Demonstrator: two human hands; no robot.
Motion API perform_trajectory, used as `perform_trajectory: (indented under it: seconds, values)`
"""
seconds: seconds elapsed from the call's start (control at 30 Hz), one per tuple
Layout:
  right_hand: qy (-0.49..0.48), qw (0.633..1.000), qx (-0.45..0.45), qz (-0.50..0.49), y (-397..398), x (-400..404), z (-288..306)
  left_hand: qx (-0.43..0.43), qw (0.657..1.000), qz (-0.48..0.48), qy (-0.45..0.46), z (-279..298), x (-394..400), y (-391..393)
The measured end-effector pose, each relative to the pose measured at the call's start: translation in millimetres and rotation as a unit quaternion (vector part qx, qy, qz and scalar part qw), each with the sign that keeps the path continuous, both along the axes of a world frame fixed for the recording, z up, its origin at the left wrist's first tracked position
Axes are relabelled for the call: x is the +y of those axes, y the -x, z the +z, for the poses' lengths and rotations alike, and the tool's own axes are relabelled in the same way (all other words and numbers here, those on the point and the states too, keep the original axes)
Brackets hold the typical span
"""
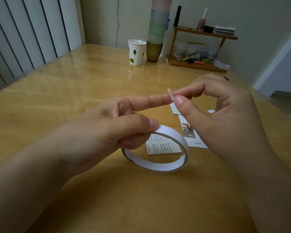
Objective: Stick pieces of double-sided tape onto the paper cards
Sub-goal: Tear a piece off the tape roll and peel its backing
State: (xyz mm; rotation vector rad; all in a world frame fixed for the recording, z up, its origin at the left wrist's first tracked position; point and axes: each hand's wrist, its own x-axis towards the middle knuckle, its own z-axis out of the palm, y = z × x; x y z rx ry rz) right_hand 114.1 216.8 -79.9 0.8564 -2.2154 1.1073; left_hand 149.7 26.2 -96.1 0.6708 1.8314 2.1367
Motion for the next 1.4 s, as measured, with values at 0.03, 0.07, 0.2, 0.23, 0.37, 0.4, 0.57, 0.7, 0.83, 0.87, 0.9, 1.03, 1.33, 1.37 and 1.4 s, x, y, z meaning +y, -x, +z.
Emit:
perform_trajectory:
  seconds: [0.03,0.07,0.2,0.23,0.37,0.4,0.57,0.7,0.83,0.87,0.9,1.03,1.33,1.37,1.4]
  values:
    - [0.0,1.0,0.002,-0.001,0.1,-0.2,-0.3,0.0,1.0,0.0,0.004,0.0,0.0,0.1]
    - [-0.003,1.0,0.006,-0.004,0.2,-0.6,-0.6,0.0,1.0,0.0,0.008,0.1,0.0,0.0]
    - [-0.019,0.999,0.045,-0.023,0.9,-0.8,-1.7,0.0,1.0,-0.003,0.022,0.9,0.3,-0.7]
    - [-0.024,0.998,0.059,-0.027,1.2,-0.5,-1.8,0.0,1.0,-0.003,0.021,0.9,0.3,-0.5]
    - [-0.035,0.993,0.105,-0.036,0.3,0.9,0.0,-0.003,1.0,-0.004,0.008,1.0,-0.1,0.2]
    - [-0.042,0.991,0.119,-0.04,0.1,1.1,0.3,-0.001,1.0,-0.005,0.009,1.2,-0.2,0.4]
    - [-0.064,0.987,0.139,-0.051,0.9,-0.5,-2.3,0.012,1.0,-0.015,0.018,1.6,-0.7,1.0]
    - [-0.067,0.99,0.117,-0.05,0.3,0.0,-1.1,0.02,0.999,-0.019,0.024,1.7,-0.9,1.2]
    - [-0.067,0.991,0.103,-0.049,0.5,-0.1,-0.9,0.023,0.999,-0.019,0.031,2.4,-0.8,1.2]
    - [-0.063,0.991,0.102,-0.051,0.6,-0.6,-1.2,0.023,0.999,-0.019,0.032,2.3,-0.7,1.0]
    - [-0.059,0.992,0.103,-0.052,0.5,-1.2,-1.8,0.022,0.999,-0.019,0.031,2.4,-0.6,0.8]
    - [-0.058,0.988,0.126,-0.065,0.5,-3.9,-4.3,0.021,0.999,-0.009,0.041,0.9,-0.4,0.5]
    - [0.026,0.999,-0.032,-0.021,-2.2,-4.7,-0.7,0.006,0.999,-0.026,0.023,2.1,-0.4,-0.8]
    - [0.032,0.998,-0.049,-0.015,-2.3,-4.9,-0.9,0.004,0.999,-0.025,0.022,2.2,-0.5,-0.9]
    - [0.034,0.997,-0.061,-0.011,-2.3,-5.1,-1.3,0.002,0.999,-0.023,0.023,2.2,-0.5,-0.9]
